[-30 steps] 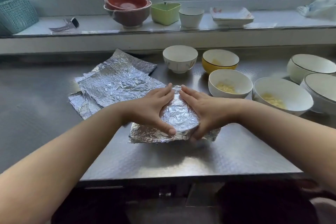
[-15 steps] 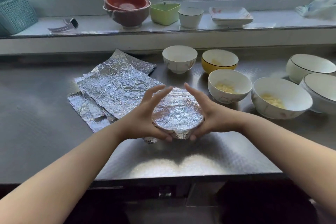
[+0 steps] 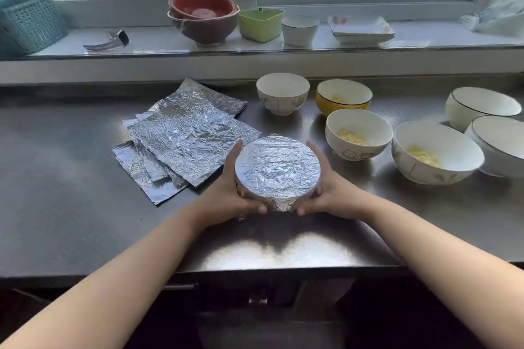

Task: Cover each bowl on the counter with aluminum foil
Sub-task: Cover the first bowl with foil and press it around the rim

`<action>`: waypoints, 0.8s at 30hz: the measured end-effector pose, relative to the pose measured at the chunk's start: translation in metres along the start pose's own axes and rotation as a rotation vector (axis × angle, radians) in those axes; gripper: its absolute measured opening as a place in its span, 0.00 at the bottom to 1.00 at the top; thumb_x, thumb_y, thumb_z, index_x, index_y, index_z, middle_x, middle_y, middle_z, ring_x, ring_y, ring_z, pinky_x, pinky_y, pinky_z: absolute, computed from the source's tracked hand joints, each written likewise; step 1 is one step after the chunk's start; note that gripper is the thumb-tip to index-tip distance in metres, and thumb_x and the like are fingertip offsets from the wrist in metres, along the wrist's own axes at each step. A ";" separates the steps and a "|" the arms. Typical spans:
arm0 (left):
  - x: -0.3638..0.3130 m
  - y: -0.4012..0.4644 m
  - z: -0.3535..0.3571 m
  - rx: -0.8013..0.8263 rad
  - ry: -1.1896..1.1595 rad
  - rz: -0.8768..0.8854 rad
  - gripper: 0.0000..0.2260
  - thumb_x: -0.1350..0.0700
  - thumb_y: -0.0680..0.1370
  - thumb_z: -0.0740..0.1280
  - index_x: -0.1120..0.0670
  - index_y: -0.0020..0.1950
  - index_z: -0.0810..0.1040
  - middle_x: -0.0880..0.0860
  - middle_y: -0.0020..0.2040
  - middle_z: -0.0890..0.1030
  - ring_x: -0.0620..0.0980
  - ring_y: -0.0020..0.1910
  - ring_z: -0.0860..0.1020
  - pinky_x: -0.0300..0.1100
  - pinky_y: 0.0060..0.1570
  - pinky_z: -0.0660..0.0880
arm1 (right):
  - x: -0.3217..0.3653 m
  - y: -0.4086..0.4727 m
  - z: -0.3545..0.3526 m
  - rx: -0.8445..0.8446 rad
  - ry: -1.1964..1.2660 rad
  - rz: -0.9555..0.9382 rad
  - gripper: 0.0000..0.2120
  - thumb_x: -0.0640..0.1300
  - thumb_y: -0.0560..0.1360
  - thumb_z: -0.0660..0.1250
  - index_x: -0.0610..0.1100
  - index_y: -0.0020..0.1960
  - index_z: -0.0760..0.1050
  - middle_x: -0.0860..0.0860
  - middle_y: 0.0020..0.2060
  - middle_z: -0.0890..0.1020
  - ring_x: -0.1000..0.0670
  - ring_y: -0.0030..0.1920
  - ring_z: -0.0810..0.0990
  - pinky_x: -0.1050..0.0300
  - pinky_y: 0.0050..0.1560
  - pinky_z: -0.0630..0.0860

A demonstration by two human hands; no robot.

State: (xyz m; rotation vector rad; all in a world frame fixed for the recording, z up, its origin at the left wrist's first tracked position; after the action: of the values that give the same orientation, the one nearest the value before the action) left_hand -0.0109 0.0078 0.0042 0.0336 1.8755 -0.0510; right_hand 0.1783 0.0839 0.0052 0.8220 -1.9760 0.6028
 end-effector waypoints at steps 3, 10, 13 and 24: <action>0.001 0.000 -0.001 -0.007 0.038 -0.034 0.60 0.73 0.67 0.75 0.46 0.78 0.34 0.45 0.73 0.62 0.51 0.70 0.70 0.41 0.59 0.74 | -0.003 0.001 0.000 -0.004 0.015 0.005 0.65 0.34 0.63 0.80 0.57 0.73 0.31 0.70 0.65 0.61 0.70 0.65 0.64 0.77 0.62 0.62; -0.004 -0.012 -0.028 0.109 0.190 -0.069 0.60 0.34 0.61 0.77 0.43 0.80 0.42 0.44 0.80 0.54 0.40 0.76 0.56 0.40 0.74 0.59 | 0.008 -0.020 -0.025 0.065 -0.262 0.106 0.68 0.48 0.63 0.82 0.53 0.77 0.28 0.58 0.77 0.49 0.62 0.75 0.50 0.69 0.71 0.49; -0.019 -0.021 -0.053 0.033 0.380 -0.067 0.54 0.19 0.59 0.62 0.42 0.79 0.53 0.41 0.79 0.54 0.41 0.76 0.55 0.44 0.74 0.54 | 0.023 -0.042 -0.053 0.080 -0.471 0.150 0.56 0.50 0.70 0.76 0.50 0.79 0.37 0.62 0.73 0.45 0.62 0.75 0.44 0.72 0.68 0.43; -0.089 0.049 0.009 -0.044 0.806 0.287 0.19 0.53 0.83 0.55 0.54 0.72 0.72 0.52 0.73 0.71 0.48 0.74 0.65 0.40 0.70 0.59 | 0.081 0.002 -0.004 -0.431 -0.338 0.031 0.24 0.41 0.83 0.55 0.37 0.77 0.57 0.43 0.77 0.59 0.48 0.78 0.55 0.59 0.75 0.49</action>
State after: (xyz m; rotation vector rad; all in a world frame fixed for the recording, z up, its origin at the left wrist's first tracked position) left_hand 0.0269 0.0562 0.0855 0.3340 2.6540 0.2343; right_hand 0.1473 0.0628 0.0774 0.6526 -2.3138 0.0411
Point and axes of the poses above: each hand's wrist, its own y-axis towards the middle knuckle, its own z-axis out of the palm, x = y × z, the point moved 6 cm from there along y, towards the middle knuckle
